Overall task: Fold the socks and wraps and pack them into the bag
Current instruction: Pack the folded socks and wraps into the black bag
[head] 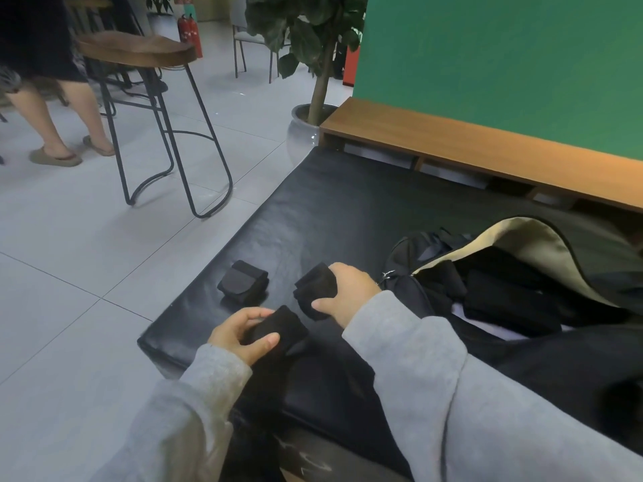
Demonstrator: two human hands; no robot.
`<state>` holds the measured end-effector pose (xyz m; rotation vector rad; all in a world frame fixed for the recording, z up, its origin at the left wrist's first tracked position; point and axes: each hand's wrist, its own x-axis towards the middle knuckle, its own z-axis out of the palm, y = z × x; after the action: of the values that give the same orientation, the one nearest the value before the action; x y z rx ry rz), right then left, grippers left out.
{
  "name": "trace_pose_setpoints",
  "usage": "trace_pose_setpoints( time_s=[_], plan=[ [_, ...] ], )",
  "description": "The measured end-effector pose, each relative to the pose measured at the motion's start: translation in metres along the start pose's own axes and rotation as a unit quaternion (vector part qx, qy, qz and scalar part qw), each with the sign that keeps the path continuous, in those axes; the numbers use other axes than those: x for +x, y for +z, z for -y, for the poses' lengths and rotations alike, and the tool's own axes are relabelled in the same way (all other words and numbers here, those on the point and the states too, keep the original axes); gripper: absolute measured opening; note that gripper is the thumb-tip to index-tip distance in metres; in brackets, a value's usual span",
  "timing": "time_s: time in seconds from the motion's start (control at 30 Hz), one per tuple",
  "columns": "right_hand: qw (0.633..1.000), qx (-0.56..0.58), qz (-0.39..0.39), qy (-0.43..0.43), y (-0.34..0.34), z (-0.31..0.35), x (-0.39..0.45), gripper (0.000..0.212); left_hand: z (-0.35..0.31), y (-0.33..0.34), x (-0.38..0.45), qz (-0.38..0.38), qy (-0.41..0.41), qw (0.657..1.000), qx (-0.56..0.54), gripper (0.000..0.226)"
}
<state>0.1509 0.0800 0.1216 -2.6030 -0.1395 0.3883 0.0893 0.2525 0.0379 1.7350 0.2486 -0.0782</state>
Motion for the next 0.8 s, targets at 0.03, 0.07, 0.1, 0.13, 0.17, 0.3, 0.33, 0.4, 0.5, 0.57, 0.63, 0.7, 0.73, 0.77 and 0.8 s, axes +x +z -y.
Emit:
trace_pose_setpoints(
  time_s=[0.03, 0.07, 0.1, 0.13, 0.17, 0.3, 0.33, 0.4, 0.5, 0.57, 0.63, 0.7, 0.73, 0.77, 0.8],
  plan=[
    [1.000, 0.006, -0.010, -0.014, -0.007, -0.001, -0.007, 0.037, -0.004, 0.003, -0.003, 0.009, 0.018, 1.000, -0.021, 0.034],
    [0.999, 0.019, -0.019, -0.026, -0.014, -0.001, -0.016, 0.037, -0.010, 0.008, -0.006, 0.017, 0.037, 0.998, -0.037, 0.035],
    [0.998, 0.035, -0.028, -0.034, -0.021, -0.002, -0.024, 0.037, -0.016, 0.013, -0.009, 0.021, 0.056, 0.997, -0.047, 0.036],
    [0.997, 0.052, -0.034, -0.039, -0.027, -0.004, -0.032, 0.037, -0.023, 0.018, -0.011, 0.020, 0.074, 0.996, -0.055, 0.036],
    [0.996, 0.067, -0.036, -0.043, -0.032, -0.006, -0.040, 0.036, -0.030, 0.023, -0.013, 0.017, 0.093, 0.994, -0.059, 0.037],
    [0.991, 0.107, -0.024, -0.071, -0.051, -0.023, -0.067, 0.033, -0.057, 0.039, -0.018, 0.010, 0.143, 0.988, -0.065, 0.043],
    [0.991, 0.116, -0.014, -0.067, -0.055, -0.028, -0.072, 0.033, -0.063, 0.042, -0.019, 0.014, 0.152, 0.986, -0.062, 0.045],
    [0.984, 0.168, 0.001, -0.051, -0.062, -0.037, -0.082, 0.032, -0.074, 0.050, -0.022, 0.020, 0.178, 0.983, -0.044, 0.054],
    [0.959, 0.276, 0.033, -0.045, -0.066, -0.048, -0.090, 0.028, -0.088, 0.067, -0.028, 0.025, 0.211, 0.977, -0.036, 0.061],
    [0.949, 0.310, 0.023, -0.046, -0.070, -0.057, -0.097, 0.023, -0.095, 0.081, -0.030, 0.037, 0.227, 0.972, -0.039, 0.056],
    [0.959, 0.278, -0.021, -0.055, -0.075, -0.066, -0.104, 0.035, -0.102, 0.095, -0.031, 0.052, 0.244, 0.968, -0.033, 0.045],
    [0.965, 0.244, -0.073, -0.059, -0.081, -0.076, -0.109, 0.050, -0.105, 0.107, -0.029, 0.068, 0.245, 0.966, -0.035, 0.044],
    [0.966, 0.236, -0.085, -0.057, -0.084, -0.080, -0.111, 0.053, -0.107, 0.112, -0.028, 0.073, 0.245, 0.966, -0.034, 0.046],
    [0.967, 0.231, -0.092, -0.055, -0.087, -0.084, -0.113, 0.052, -0.108, 0.117, -0.027, 0.083, 0.244, 0.966, -0.032, 0.046],
    [0.966, 0.232, -0.097, -0.052, -0.089, -0.088, -0.115, 0.051, -0.109, 0.122, -0.027, 0.094, 0.240, 0.966, -0.032, 0.042]
  ],
)
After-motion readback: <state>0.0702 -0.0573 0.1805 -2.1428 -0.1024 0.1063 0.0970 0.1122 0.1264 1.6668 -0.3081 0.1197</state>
